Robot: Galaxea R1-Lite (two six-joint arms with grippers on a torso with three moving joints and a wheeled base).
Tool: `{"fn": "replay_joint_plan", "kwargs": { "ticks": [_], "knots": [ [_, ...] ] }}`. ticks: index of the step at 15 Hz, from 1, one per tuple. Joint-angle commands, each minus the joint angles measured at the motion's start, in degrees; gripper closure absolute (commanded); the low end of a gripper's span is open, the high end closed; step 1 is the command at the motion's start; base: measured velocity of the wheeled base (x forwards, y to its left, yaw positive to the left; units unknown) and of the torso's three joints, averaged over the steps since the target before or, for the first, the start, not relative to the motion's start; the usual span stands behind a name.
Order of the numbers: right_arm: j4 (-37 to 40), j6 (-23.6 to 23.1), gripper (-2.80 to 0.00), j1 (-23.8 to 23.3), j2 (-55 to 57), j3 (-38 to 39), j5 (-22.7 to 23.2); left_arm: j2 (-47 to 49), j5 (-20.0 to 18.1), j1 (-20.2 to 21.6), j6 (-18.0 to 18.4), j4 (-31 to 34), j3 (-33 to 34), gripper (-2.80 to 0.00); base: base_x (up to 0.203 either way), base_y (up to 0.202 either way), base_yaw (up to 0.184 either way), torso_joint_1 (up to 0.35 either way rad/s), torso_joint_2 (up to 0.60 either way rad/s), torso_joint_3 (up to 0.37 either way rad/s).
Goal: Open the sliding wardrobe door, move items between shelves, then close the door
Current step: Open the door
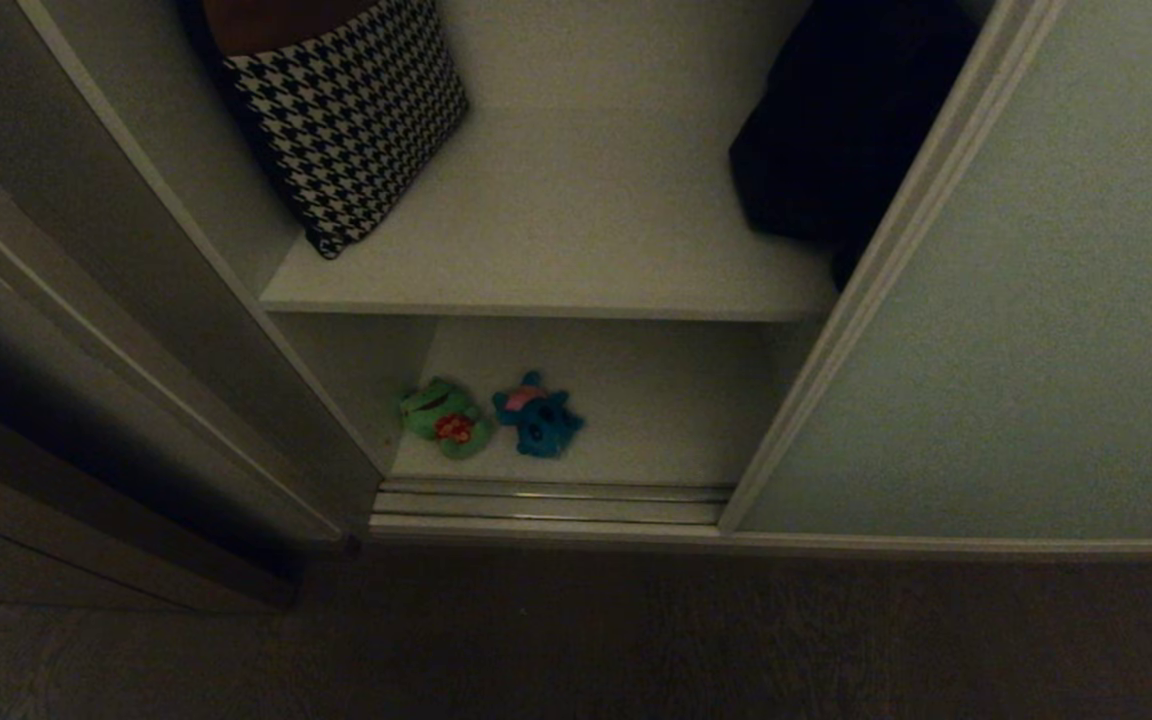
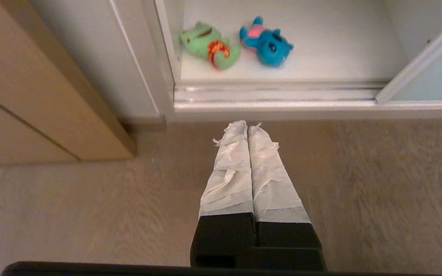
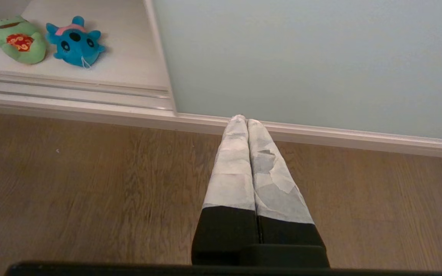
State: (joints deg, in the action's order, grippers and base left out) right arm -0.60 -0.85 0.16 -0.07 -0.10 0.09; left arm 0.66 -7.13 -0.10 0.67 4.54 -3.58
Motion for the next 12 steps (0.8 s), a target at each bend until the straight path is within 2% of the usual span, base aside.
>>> {"fn": "replay_joint_plan", "kwargs": {
  "ticks": [1, 3, 5, 7, 9, 10, 11, 12],
  "knots": [
    [0.0, 0.0, 0.00, 0.0, 0.0, 0.0, 0.0, -0.5, -0.1, 0.0, -1.4, 0.2, -0.1, 0.00, 0.000, 0.000, 0.000, 0.000, 0.00, 0.000],
    [0.0, 0.0, 0.00, 0.0, 0.0, 0.0, 0.0, -0.5, -0.4, 0.0, -3.2, 0.2, 0.0, 0.00, 0.000, 0.000, 0.000, 0.000, 0.00, 0.000],
    [0.0, 0.0, 0.00, 0.0, 0.0, 0.0, 0.0, -0.5, 0.2, 0.0, -1.6, -0.7, 0.3, 0.00, 0.000, 0.000, 0.000, 0.000, 0.00, 0.000],
    [0.0, 0.0, 0.00, 0.0, 0.0, 0.0, 0.0, -0.5, 0.1, 0.0, 3.2, -2.3, 0.6, 0.00, 0.000, 0.000, 0.000, 0.000, 0.00, 0.000],
    [0.0, 0.0, 0.00, 0.0, 0.0, 0.0, 0.0, -0.5, 0.5, 0.0, 10.1, -2.4, 0.7, 0.00, 0.000, 0.000, 0.000, 0.000, 0.00, 0.000],
    [0.0, 0.0, 0.00, 0.0, 0.0, 0.0, 0.0, -0.6, 3.7, 0.0, 11.8, -2.3, 1.0, 0.00, 0.000, 0.000, 0.000, 0.000, 0.00, 0.000],
    [0.0, 0.0, 0.00, 0.0, 0.0, 0.0, 0.0, -0.6, 6.1, 0.0, 9.7, -2.1, 1.0, 0.00, 0.000, 0.000, 0.000, 0.000, 0.00, 0.000],
    [0.0, 0.0, 0.00, 0.0, 0.0, 0.0, 0.0, -0.6, 6.3, 0.0, 7.4, -2.1, 1.1, 0.00, 0.000, 0.000, 0.000, 0.000, 0.00, 0.000]
  ]
}}
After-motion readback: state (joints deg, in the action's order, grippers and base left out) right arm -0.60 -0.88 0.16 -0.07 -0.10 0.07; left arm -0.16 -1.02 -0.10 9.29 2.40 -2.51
